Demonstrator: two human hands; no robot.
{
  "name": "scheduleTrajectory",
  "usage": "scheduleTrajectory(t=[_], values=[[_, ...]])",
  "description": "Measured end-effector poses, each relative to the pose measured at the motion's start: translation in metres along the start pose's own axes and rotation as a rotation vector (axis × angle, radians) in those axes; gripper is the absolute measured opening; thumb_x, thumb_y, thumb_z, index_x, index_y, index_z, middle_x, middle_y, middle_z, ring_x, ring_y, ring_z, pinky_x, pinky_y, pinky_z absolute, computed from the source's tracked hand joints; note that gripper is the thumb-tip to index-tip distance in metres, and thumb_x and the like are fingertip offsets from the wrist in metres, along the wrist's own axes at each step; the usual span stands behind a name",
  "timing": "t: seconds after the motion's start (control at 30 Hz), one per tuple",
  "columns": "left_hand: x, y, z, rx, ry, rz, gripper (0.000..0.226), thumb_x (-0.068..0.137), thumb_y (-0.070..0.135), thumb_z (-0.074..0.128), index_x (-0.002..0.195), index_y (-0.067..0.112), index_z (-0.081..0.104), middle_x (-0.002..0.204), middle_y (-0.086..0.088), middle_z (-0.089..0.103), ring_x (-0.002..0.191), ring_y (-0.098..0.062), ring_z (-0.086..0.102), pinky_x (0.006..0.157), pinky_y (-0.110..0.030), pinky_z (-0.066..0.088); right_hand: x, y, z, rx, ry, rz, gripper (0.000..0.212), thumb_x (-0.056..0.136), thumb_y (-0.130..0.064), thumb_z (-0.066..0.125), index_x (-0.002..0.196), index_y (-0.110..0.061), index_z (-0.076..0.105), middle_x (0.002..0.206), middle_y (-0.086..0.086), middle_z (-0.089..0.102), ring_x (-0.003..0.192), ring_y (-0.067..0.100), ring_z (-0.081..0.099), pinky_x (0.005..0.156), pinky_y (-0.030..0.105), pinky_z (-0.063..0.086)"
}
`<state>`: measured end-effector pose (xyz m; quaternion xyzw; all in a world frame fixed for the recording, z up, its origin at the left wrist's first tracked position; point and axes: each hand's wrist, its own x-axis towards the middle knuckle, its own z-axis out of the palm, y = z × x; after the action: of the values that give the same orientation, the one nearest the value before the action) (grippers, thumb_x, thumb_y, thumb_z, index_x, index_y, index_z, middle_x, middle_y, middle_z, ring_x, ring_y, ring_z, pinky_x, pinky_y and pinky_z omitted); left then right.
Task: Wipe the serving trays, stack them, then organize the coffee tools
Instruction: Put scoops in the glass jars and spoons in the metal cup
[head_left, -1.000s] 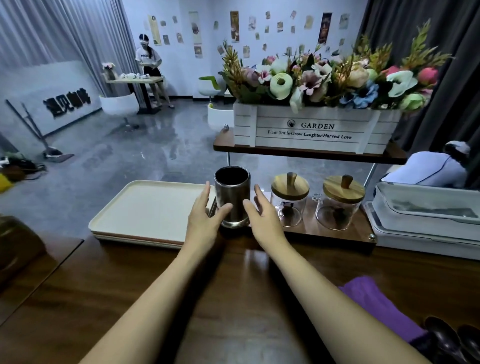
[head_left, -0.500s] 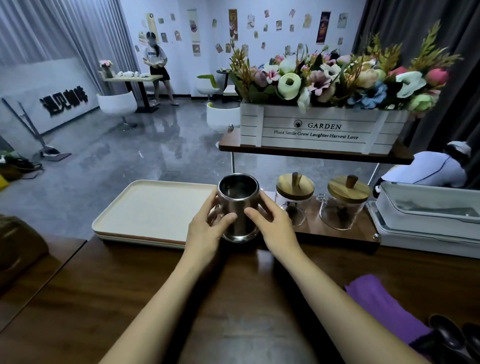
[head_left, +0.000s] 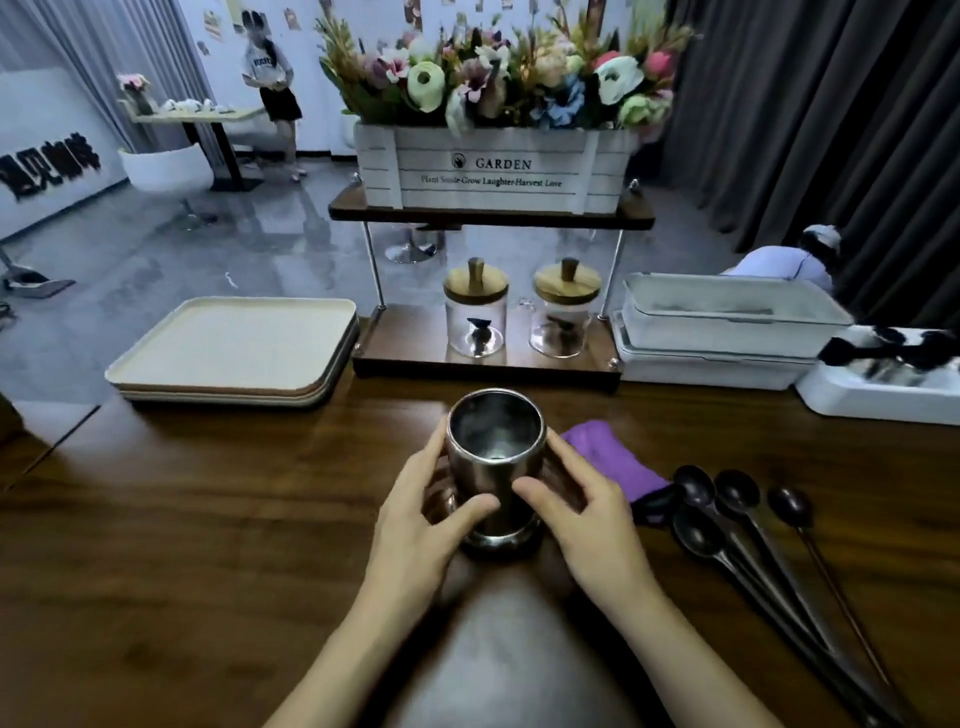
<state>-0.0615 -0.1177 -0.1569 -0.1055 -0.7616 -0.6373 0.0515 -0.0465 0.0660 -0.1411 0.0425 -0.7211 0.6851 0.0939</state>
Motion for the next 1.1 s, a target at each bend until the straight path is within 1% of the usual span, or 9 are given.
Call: scheduleTrajectory(t=[0.1,0.27,0.53,0.6,0.7,0.77,0.87,0.93,1.1], values=[[-0.041,0.008,0.034,-0.001,-0.007,-0.011,0.102,0.067,0.049,0.084,0.156,0.037,0.037,0.14,0.02,0.061,0.13,-0.005,0.058,0.111,-0.039,0.046,-0.04,0.0,-0.031,-0.007,0.006,0.012,0.059,0.087,-0.004,0.073,0.142,-0.012,0.055,0.132,-0.006,0.067,0.124,0.006,0.06,0.101,0.017,0.046],[-0.093,0.025,0.087,0.025,0.005,-0.031,0.103,0.061,0.05,0.085,0.151,0.056,0.035,0.128,0.03,0.065,0.121,-0.002,0.063,0.105,-0.042,0.05,-0.093,-0.002,-0.082,-0.015,0.001,0.027,0.058,0.089,-0.004,0.073,0.142,-0.021,0.056,0.128,-0.011,0.068,0.122,0.005,0.061,0.101,0.018,0.047],[-0.127,0.028,0.135,0.045,0.01,-0.039,0.101,0.063,0.043,0.088,0.15,0.053,0.039,0.129,0.025,0.065,0.116,-0.004,0.066,0.097,-0.033,0.051,-0.136,0.007,-0.129,-0.014,0.009,0.066,0.064,0.089,-0.023,0.075,0.148,-0.025,0.05,0.136,-0.009,0.064,0.126,0.004,0.058,0.109,0.036,0.047],[-0.128,0.027,0.139,0.058,0.02,-0.039,0.099,0.067,0.031,0.09,0.15,0.053,0.039,0.13,0.025,0.065,0.116,-0.003,0.066,0.097,-0.031,0.051,-0.138,0.006,-0.133,-0.038,-0.019,0.072,0.068,0.087,-0.032,0.076,0.149,-0.028,0.047,0.14,-0.009,0.061,0.128,0.002,0.056,0.11,0.036,0.047],[-0.128,0.023,0.14,0.073,0.035,-0.057,0.099,0.074,0.015,0.09,0.148,0.058,0.039,0.125,0.031,0.064,0.113,0.002,0.065,0.094,-0.023,0.051,-0.138,0.004,-0.15,-0.062,-0.044,0.092,0.062,0.09,-0.025,0.075,0.147,-0.024,0.051,0.139,-0.008,0.06,0.127,-0.001,0.056,0.107,0.023,0.045],[-0.128,0.021,0.139,0.078,0.043,-0.068,0.097,0.076,0.014,0.087,0.149,0.054,0.039,0.123,0.033,0.065,0.112,0.007,0.064,0.094,-0.02,0.049,-0.137,0.006,-0.176,-0.214,0.082,0.061,0.042,0.091,-0.026,0.073,0.132,-0.029,0.065,0.121,-0.017,0.069,0.112,-0.006,0.063,0.099,0.02,0.049],[-0.128,0.018,0.14,0.091,0.042,-0.086,0.095,0.078,0.017,0.086,0.153,0.048,0.037,0.128,0.03,0.06,0.115,0.011,0.061,0.099,-0.023,0.046,-0.136,0.014,-0.224,-0.402,0.353,0.096,0.019,0.093,-0.026,0.069,0.109,-0.031,0.076,0.087,-0.017,0.075,0.081,0.002,0.07,0.079,0.037,0.06],[-0.129,0.016,0.141,0.096,0.046,-0.086,0.093,0.08,0.017,0.085,0.154,0.047,0.037,0.126,0.032,0.061,0.116,0.011,0.06,0.101,-0.024,0.045,-0.133,0.02,-0.248,-0.574,0.429,0.14,0.017,0.094,-0.028,0.067,0.108,-0.03,0.076,0.091,-0.014,0.075,0.087,0.007,0.068,0.084,0.039,0.058],[-0.127,0.017,0.145,0.117,0.046,-0.086,0.091,0.084,0.015,0.082,0.156,0.044,0.034,0.112,0.051,0.058,0.112,0.019,0.057,0.097,-0.019,0.043,-0.125,0.036,-0.26,-0.872,0.332,0.166,0.029,0.096,-0.03,0.065,0.124,-0.025,0.07,0.119,-0.003,0.071,0.113,0.021,0.062,0.095,0.038,0.05]])
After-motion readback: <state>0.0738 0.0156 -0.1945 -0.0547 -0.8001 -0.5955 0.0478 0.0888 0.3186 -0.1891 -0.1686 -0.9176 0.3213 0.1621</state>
